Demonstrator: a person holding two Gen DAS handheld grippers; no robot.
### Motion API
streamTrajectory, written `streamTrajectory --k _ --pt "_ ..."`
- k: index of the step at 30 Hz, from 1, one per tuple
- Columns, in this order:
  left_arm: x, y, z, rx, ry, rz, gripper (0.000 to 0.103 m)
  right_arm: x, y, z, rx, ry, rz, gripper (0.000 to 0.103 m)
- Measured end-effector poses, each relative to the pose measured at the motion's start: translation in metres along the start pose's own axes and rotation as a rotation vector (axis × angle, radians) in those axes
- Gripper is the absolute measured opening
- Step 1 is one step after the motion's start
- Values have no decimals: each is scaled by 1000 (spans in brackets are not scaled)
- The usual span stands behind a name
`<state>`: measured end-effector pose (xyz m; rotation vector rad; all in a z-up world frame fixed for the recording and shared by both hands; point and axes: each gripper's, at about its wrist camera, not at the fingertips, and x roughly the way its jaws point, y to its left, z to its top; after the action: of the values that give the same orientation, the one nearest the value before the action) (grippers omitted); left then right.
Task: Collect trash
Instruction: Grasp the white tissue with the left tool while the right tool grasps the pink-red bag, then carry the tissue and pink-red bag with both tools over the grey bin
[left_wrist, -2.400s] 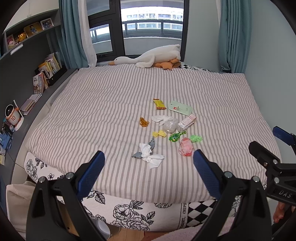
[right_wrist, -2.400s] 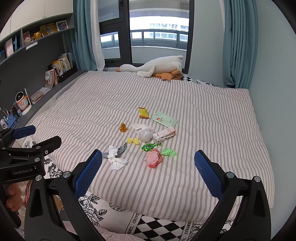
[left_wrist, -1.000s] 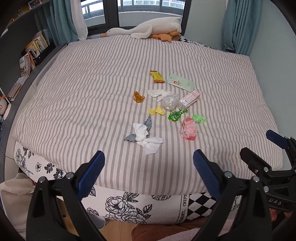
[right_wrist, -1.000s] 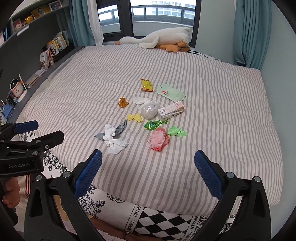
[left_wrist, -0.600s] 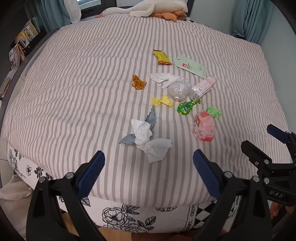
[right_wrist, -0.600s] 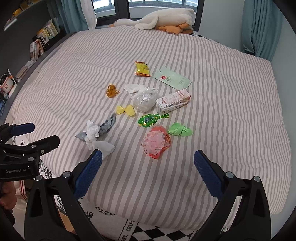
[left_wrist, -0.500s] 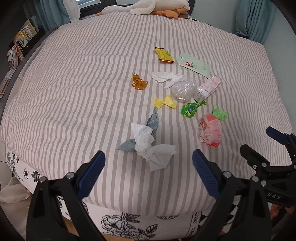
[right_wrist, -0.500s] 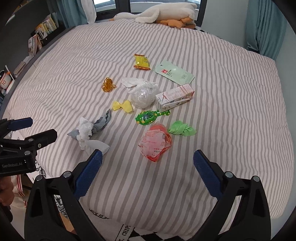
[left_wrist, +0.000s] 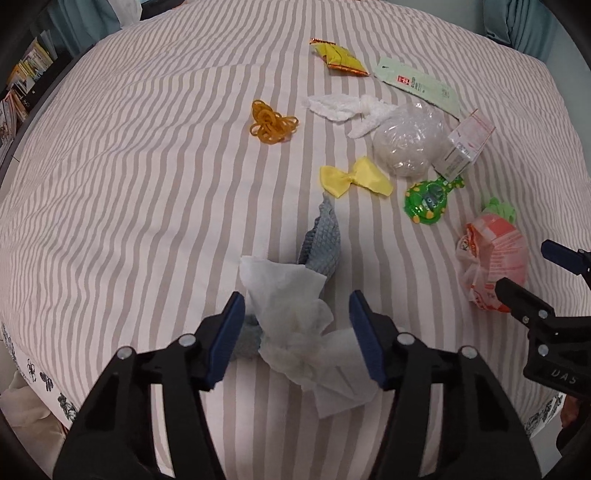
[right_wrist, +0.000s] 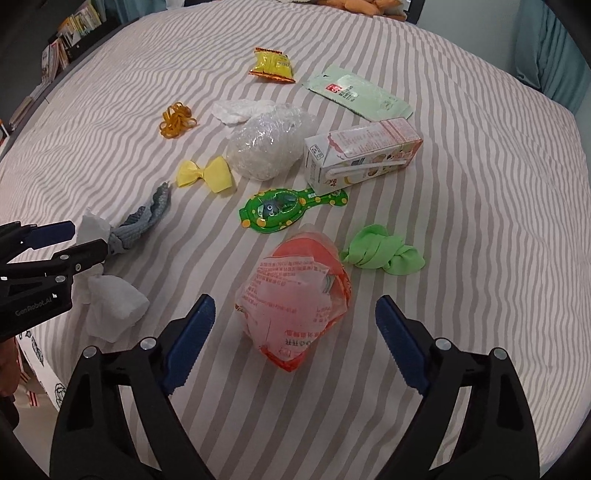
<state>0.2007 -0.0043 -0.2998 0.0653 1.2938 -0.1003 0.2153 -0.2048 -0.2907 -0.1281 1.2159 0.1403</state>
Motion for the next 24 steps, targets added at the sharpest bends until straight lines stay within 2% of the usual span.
streamTrajectory --k 1,4,6,17,24 --pt "3 1 0 -6 5 -3 38 5 0 -1 0 7 1 79" --pt "6 3 -1 -7 6 -16 19 14 0 -2 0 36 35 53" --pt "2 2 -1 2 -13 -21 14 15 3 -2 -11 36 52 51" --pt "-34 5 0 -14 -67 -46 12 -19 12 0 -37 0 79 46" --pt "-78 20 -25 -87 -104 -34 12 -63 30 -6 -109 -50 101 45"
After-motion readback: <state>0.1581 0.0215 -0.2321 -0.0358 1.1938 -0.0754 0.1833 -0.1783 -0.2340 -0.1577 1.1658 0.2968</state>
